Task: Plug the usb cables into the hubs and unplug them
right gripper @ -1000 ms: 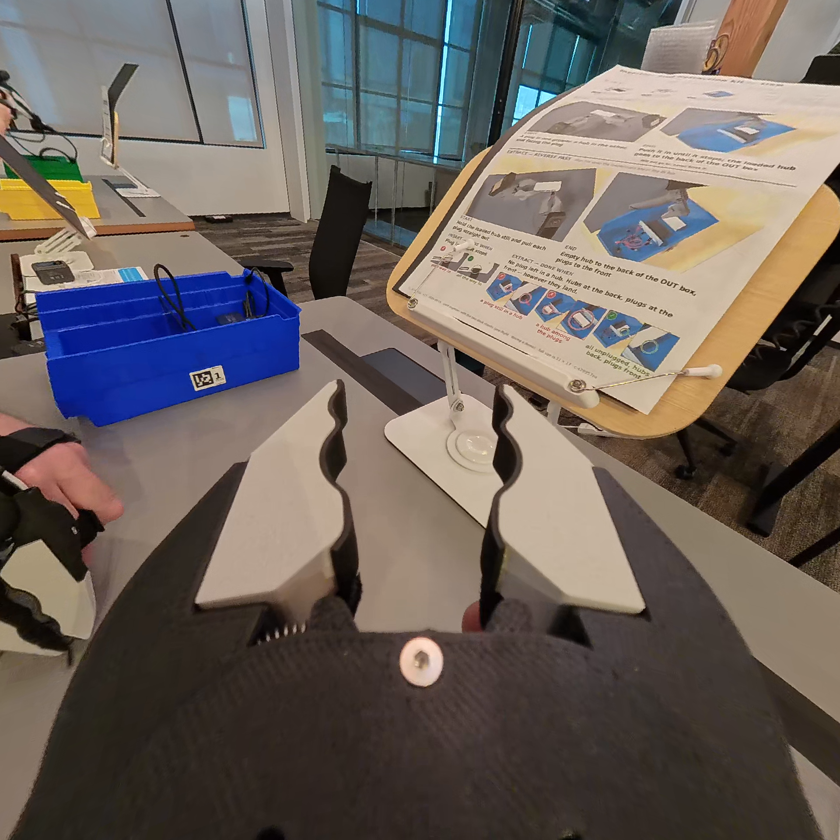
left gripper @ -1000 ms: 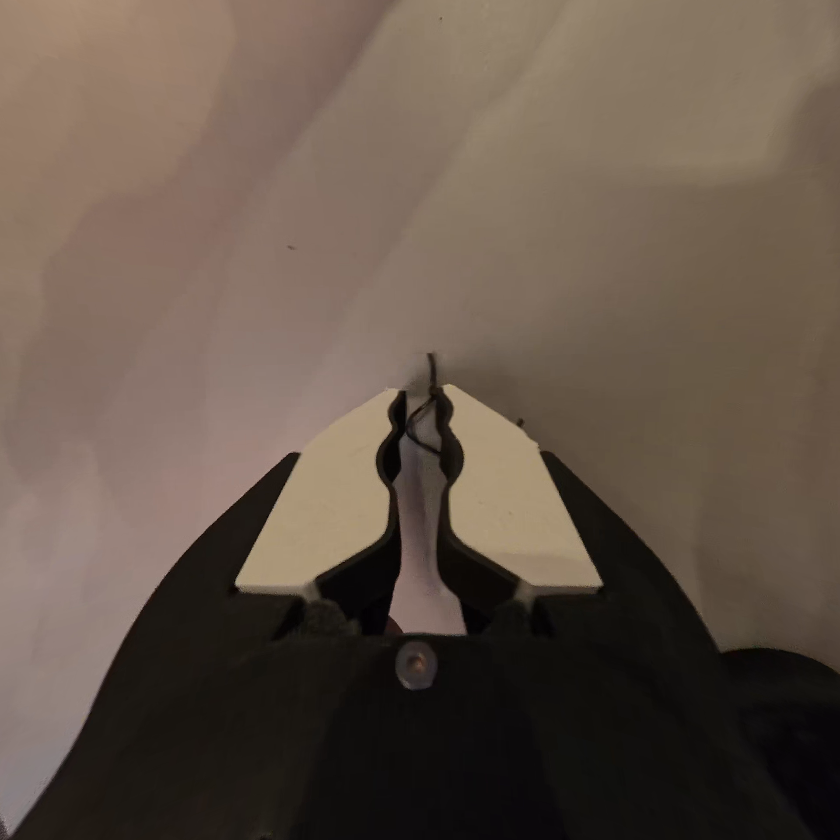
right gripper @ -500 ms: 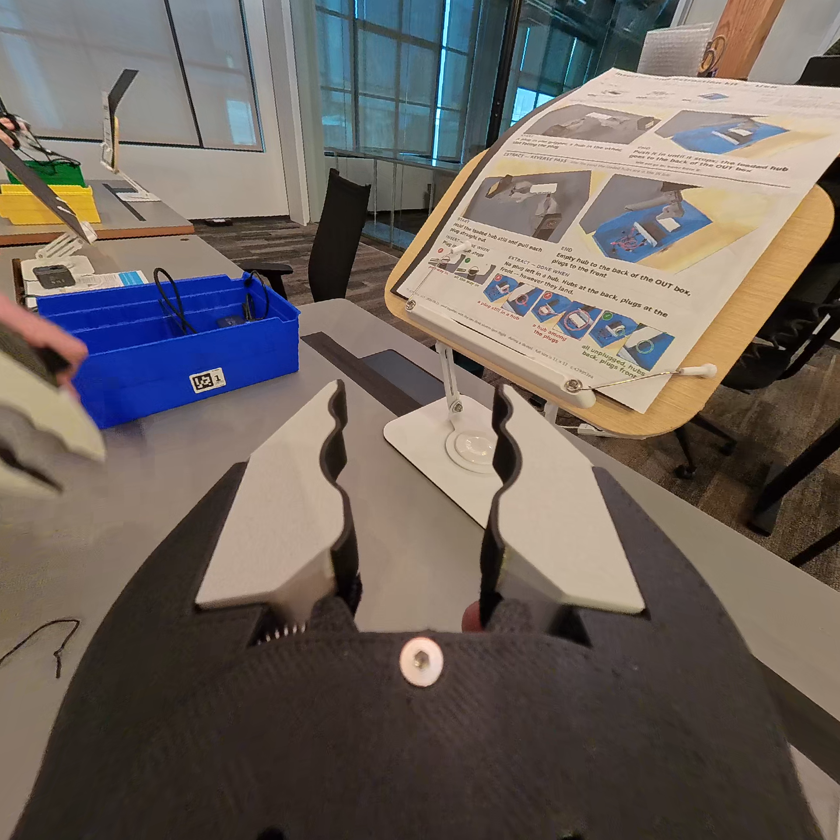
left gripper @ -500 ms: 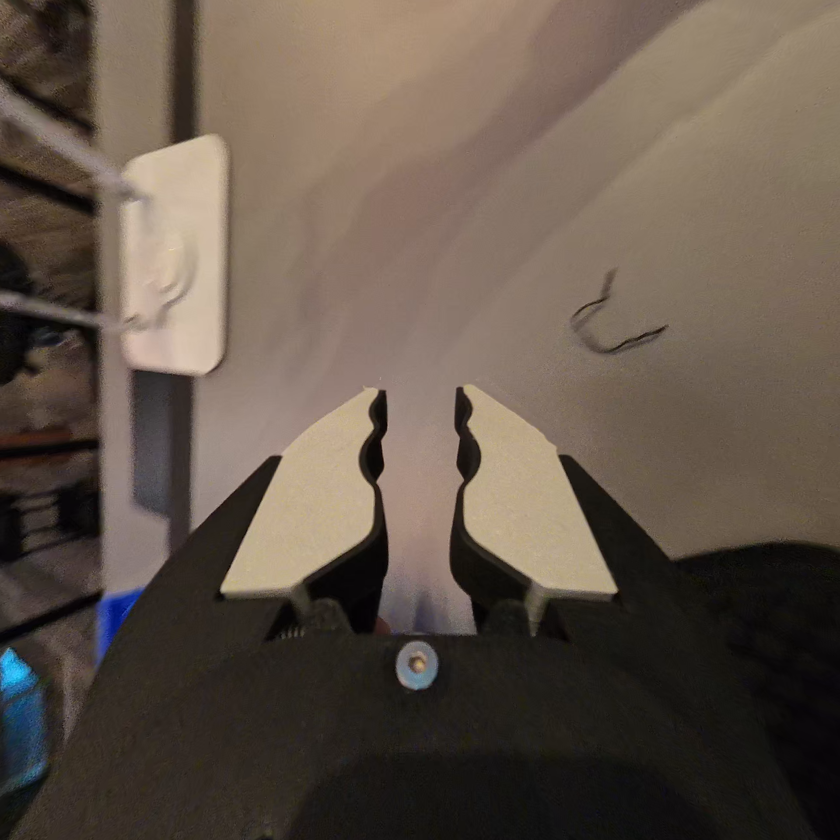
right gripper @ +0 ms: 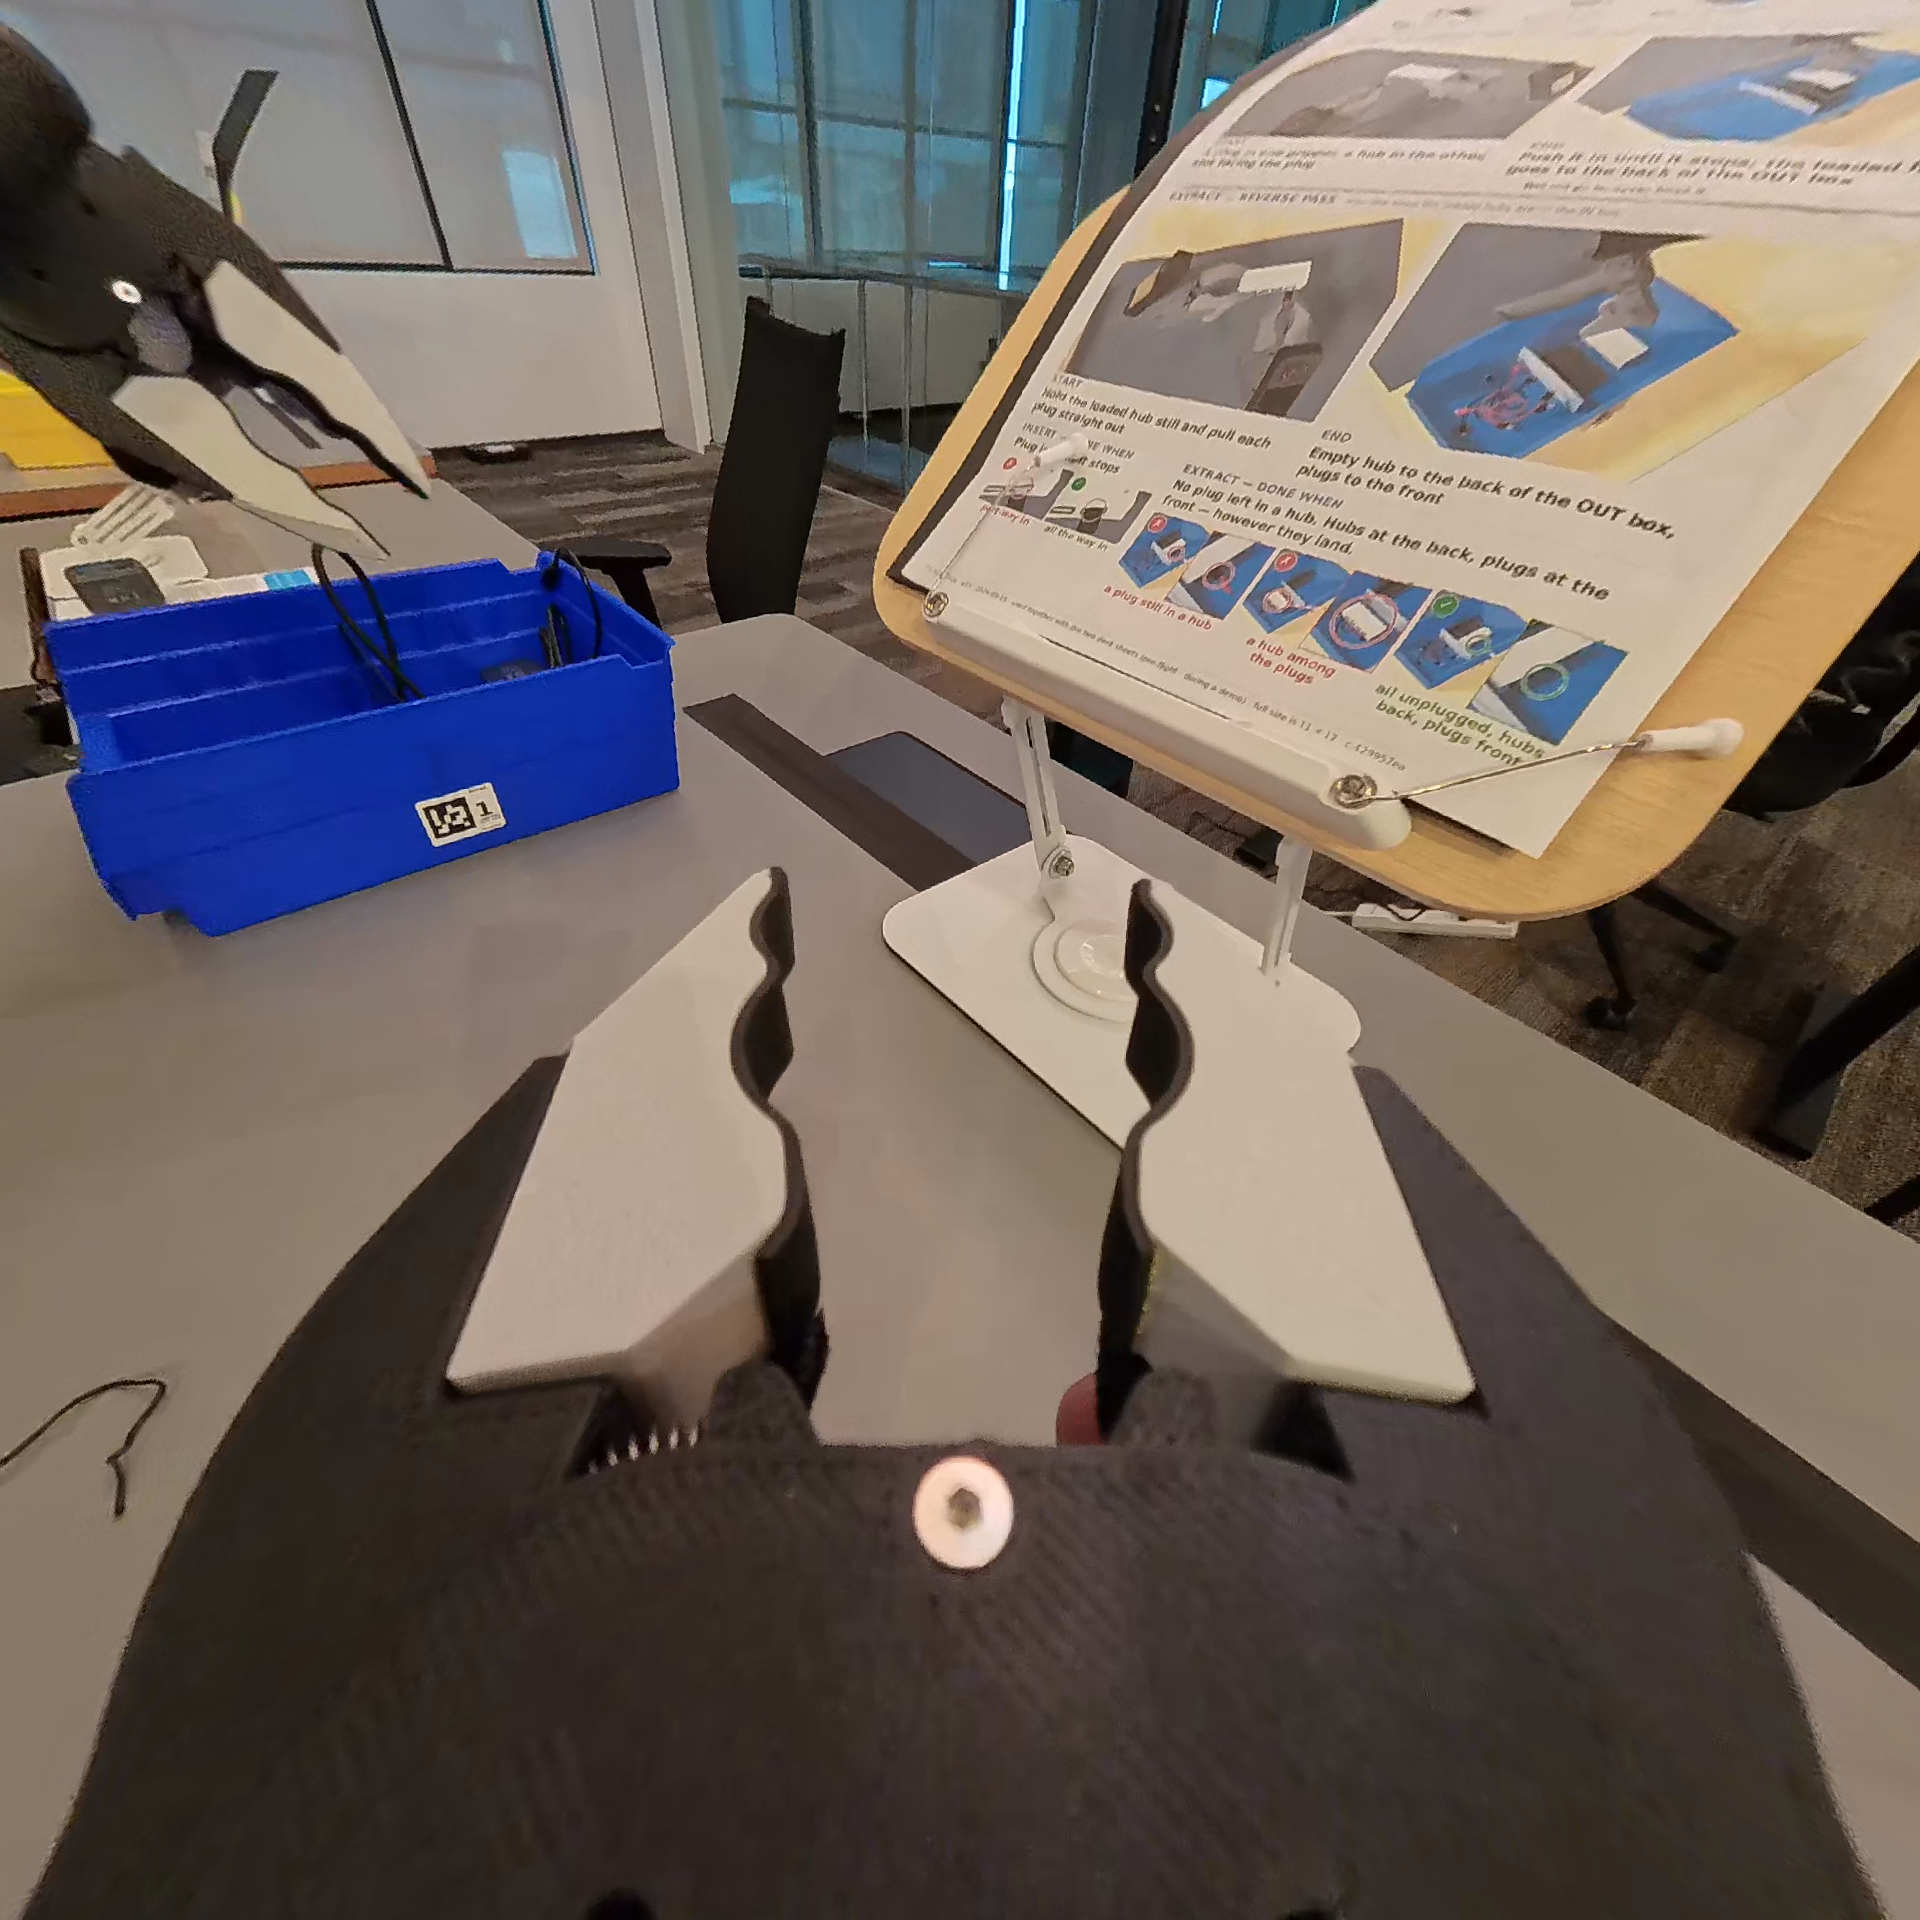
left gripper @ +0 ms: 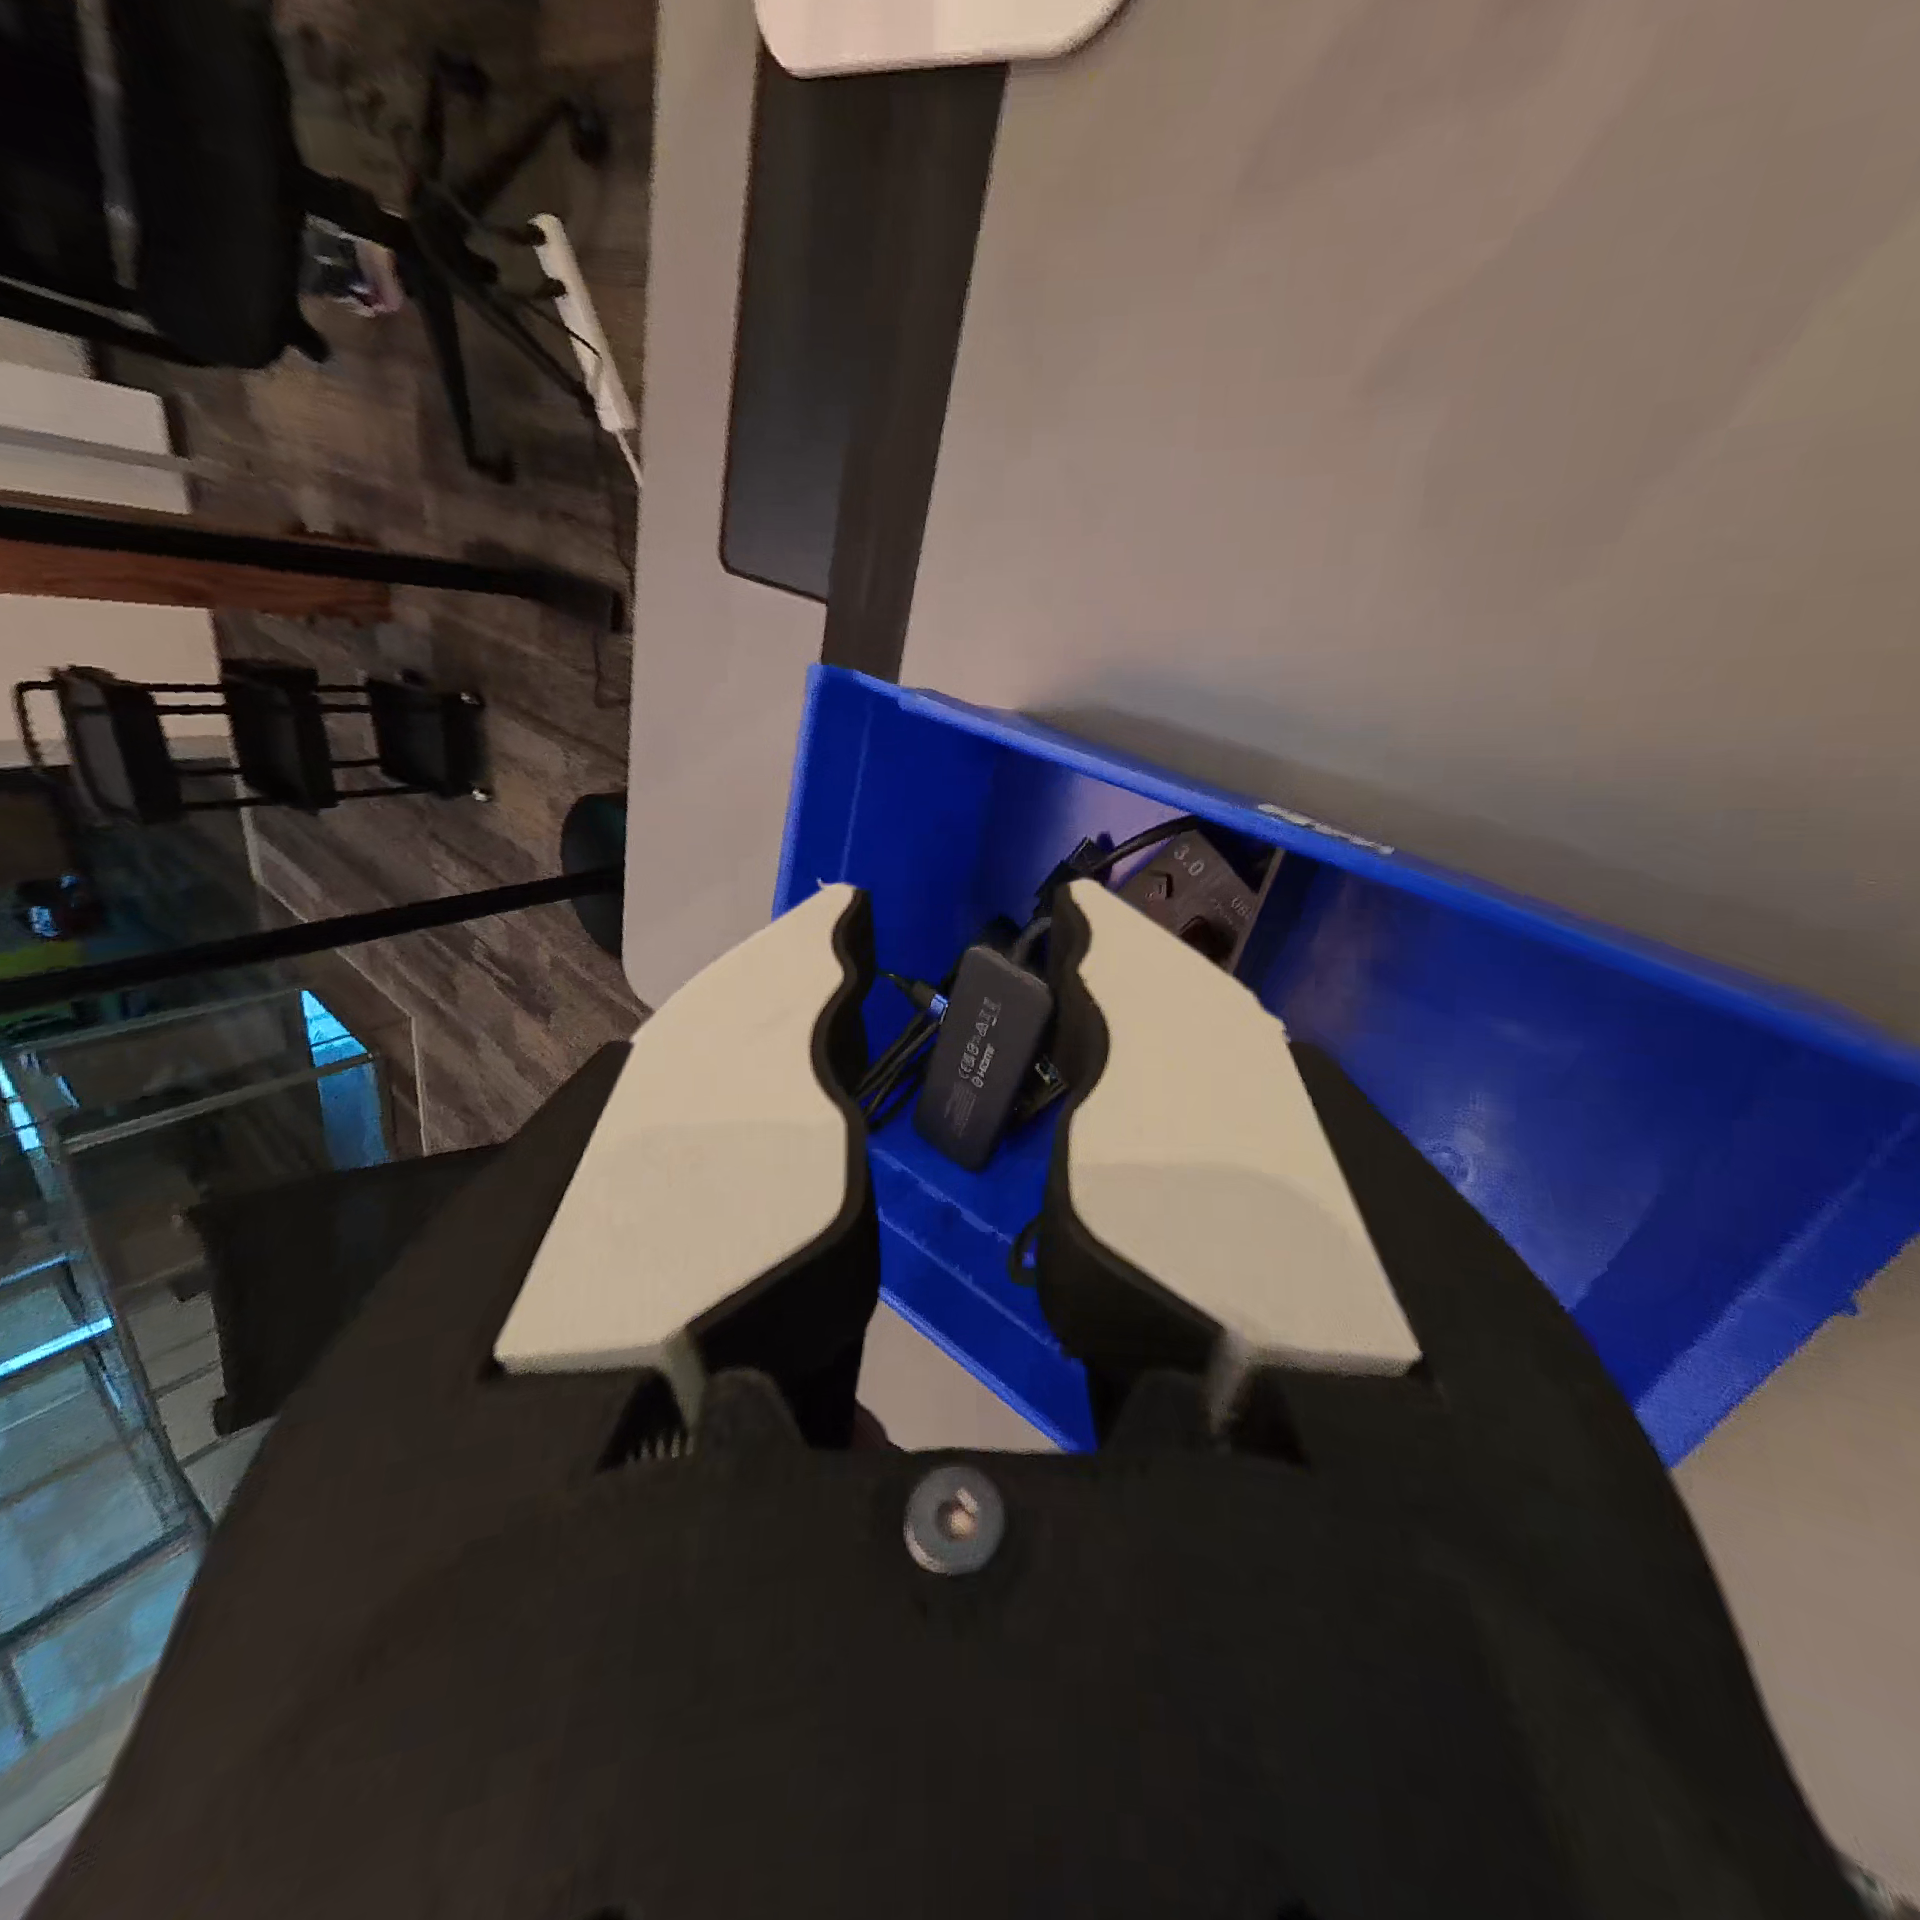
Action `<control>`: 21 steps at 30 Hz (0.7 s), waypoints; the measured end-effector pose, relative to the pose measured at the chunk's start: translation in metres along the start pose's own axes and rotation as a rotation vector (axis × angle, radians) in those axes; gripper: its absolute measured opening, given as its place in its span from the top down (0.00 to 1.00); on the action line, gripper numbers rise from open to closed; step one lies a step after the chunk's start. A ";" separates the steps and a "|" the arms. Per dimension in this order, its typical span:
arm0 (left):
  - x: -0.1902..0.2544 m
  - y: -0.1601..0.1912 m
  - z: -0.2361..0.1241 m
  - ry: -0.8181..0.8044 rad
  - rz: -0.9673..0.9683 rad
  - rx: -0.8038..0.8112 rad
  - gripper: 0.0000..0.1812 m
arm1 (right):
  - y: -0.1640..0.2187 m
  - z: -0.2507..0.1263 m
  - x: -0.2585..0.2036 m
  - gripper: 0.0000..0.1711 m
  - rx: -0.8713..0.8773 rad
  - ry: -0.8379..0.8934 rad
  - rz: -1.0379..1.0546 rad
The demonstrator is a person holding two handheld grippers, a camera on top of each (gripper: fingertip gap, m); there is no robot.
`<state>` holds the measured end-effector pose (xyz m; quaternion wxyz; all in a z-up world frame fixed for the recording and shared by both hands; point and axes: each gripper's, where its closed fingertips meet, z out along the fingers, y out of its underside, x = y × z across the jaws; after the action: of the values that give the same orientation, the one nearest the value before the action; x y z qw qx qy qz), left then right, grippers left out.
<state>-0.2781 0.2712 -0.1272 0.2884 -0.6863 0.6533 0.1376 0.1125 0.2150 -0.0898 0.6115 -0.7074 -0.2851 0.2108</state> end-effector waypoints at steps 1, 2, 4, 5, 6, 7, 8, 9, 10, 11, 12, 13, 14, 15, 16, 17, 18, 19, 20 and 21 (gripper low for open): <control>-0.001 0.005 0.009 0.021 0.018 -0.033 0.81 | 0.003 0.001 0.000 0.63 -0.007 0.000 0.003; -0.003 0.011 0.019 0.038 0.036 -0.065 0.81 | 0.005 0.003 0.001 0.63 -0.013 0.000 0.006; -0.010 0.025 0.034 0.059 0.065 -0.123 0.81 | 0.011 0.005 0.003 0.63 -0.026 0.001 0.012; -0.015 0.036 0.039 0.065 0.075 -0.160 0.81 | 0.014 0.006 0.004 0.63 -0.034 0.002 0.015; -0.017 0.047 0.042 0.088 0.071 -0.191 0.81 | 0.018 0.007 0.005 0.63 -0.042 0.004 0.017; -0.020 0.059 0.043 0.106 0.060 -0.214 0.80 | 0.021 0.008 0.007 0.63 -0.049 0.006 0.018; -0.023 0.069 0.044 0.121 0.046 -0.225 0.79 | 0.024 0.009 0.009 0.63 -0.056 0.009 0.021; -0.022 0.078 0.045 0.159 0.022 -0.225 0.79 | 0.027 0.010 0.011 0.63 -0.063 0.011 0.026; -0.021 0.086 0.047 0.186 0.000 -0.222 0.77 | 0.030 0.011 0.013 0.63 -0.068 0.011 0.032; -0.019 0.093 0.051 0.206 -0.006 -0.218 0.76 | 0.033 0.012 0.014 0.63 -0.072 0.012 0.038; -0.015 0.100 0.054 0.235 -0.003 -0.227 0.75 | 0.035 0.012 0.016 0.63 -0.075 0.011 0.045; -0.011 0.110 0.058 0.250 0.009 -0.253 0.74 | 0.038 0.013 0.017 0.63 -0.079 0.010 0.052; -0.009 0.117 0.062 0.254 0.024 -0.273 0.73 | 0.041 0.014 0.018 0.63 -0.083 0.010 0.057; -0.005 0.122 0.067 0.270 0.030 -0.279 0.73 | 0.044 0.015 0.020 0.63 -0.090 0.012 0.061; -0.002 0.125 0.071 0.273 0.036 -0.278 0.72 | 0.047 0.015 0.020 0.63 -0.098 0.012 0.063; 0.001 0.126 0.075 0.274 0.047 -0.269 0.72 | 0.049 0.016 0.021 0.63 -0.104 0.012 0.065; 0.003 0.126 0.079 0.269 0.065 -0.265 0.72 | 0.052 0.017 0.021 0.63 -0.109 0.012 0.067; 0.002 0.128 0.082 0.252 0.087 -0.270 0.72 | 0.053 0.018 0.021 0.63 -0.113 0.011 0.069; 0.000 0.130 0.086 0.227 0.104 -0.272 0.72 | 0.055 0.018 0.021 0.63 -0.116 0.009 0.071; -0.001 0.131 0.089 0.222 0.106 -0.265 0.72 | 0.056 0.019 0.021 0.63 -0.119 0.008 0.070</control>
<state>-0.3892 0.3260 -0.2260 0.1135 -0.6939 0.6926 0.1609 0.1239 0.2376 -0.1470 0.5617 -0.7529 -0.2697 0.2118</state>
